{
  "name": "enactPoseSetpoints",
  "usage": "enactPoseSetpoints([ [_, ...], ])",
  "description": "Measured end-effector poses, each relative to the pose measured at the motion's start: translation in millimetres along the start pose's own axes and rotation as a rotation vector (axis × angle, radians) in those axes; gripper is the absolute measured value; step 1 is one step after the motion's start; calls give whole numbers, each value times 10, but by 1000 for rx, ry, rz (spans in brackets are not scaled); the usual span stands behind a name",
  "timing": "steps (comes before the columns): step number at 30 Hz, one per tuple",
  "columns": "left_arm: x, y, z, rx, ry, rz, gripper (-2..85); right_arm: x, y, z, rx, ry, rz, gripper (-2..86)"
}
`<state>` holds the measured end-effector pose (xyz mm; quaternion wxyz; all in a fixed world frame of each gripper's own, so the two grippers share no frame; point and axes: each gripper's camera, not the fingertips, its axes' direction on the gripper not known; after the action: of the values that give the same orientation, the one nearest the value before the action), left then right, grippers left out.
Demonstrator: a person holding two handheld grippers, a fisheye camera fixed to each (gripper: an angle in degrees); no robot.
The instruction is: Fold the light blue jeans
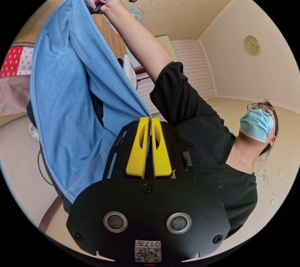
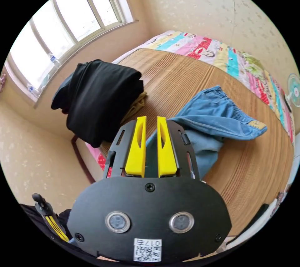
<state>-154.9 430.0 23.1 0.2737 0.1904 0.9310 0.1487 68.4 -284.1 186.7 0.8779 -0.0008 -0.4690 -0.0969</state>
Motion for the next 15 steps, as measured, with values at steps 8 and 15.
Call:
enactPoseSetpoints([
  [8, -396, 141, -786, 39, -74, -165, -8, 543, 1396, -282, -56, -384, 49, 108],
  [15, -210, -42, -752, -8, -26, -160, -8, 965, 3674, -1306, -47, -390, 177, 131],
])
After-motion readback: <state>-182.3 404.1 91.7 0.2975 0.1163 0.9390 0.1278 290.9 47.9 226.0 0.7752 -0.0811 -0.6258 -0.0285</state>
